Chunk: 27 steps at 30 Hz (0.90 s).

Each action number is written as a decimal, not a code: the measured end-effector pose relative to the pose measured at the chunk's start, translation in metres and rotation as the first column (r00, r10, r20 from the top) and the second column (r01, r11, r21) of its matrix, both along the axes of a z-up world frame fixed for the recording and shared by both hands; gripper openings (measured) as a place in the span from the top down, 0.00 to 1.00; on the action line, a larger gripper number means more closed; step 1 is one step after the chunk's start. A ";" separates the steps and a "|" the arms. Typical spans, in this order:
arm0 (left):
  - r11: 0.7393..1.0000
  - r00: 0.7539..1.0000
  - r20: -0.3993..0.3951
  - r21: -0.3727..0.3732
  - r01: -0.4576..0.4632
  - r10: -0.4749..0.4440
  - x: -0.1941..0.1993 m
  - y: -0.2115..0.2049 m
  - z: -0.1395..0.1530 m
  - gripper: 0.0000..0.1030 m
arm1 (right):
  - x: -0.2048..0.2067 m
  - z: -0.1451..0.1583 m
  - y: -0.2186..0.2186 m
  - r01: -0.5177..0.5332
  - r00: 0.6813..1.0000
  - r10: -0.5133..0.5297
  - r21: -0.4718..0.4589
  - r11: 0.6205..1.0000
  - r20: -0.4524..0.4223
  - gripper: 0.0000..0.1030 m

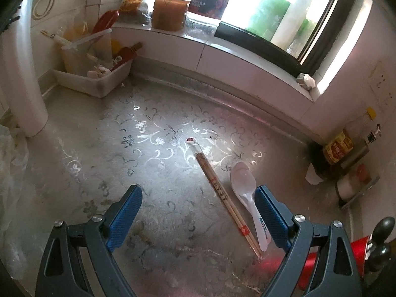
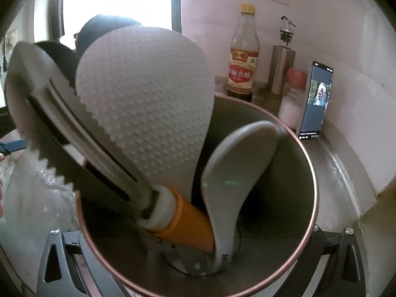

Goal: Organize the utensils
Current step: 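Move the open left gripper to the last white spoon by the chopsticks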

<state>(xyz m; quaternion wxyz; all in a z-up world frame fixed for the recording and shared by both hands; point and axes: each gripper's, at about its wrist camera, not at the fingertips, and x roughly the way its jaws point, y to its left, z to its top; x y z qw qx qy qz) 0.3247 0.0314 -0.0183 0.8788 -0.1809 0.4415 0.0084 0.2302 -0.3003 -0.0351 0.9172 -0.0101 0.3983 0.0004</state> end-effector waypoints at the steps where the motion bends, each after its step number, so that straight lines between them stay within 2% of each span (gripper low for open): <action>1: 1.000 1.000 -0.009 -0.003 0.000 0.000 0.004 0.001 -0.002 0.10 | 0.002 0.001 0.000 -0.003 1.000 0.003 0.003 1.000 0.004 0.00; 6: 0.999 0.999 -0.041 -0.041 0.008 -0.010 0.022 0.003 -0.010 0.10 | 0.004 0.001 0.004 -0.023 1.000 0.023 0.017 1.000 0.011 0.00; 11: 0.999 0.997 -0.072 -0.034 0.035 -0.038 0.040 -0.003 -0.010 0.10 | 0.006 0.001 0.002 -0.022 1.000 0.022 0.042 0.999 0.015 0.00; 17: 0.996 0.989 -0.128 -0.060 0.069 -0.076 0.063 -0.023 -0.014 0.10 | 0.011 -0.003 -0.002 -0.012 1.000 0.012 0.052 0.999 -0.002 0.00; 22: 0.993 0.980 -0.166 -0.034 0.110 -0.115 0.073 -0.044 -0.025 0.10 | 0.011 -0.004 0.001 -0.023 1.000 0.023 0.054 0.998 -0.004 0.00; 27: 0.988 0.968 -0.201 -0.041 0.146 -0.151 0.079 -0.059 -0.038 0.10 | 0.009 -0.007 0.001 -0.016 1.000 0.017 0.057 0.998 -0.008 0.00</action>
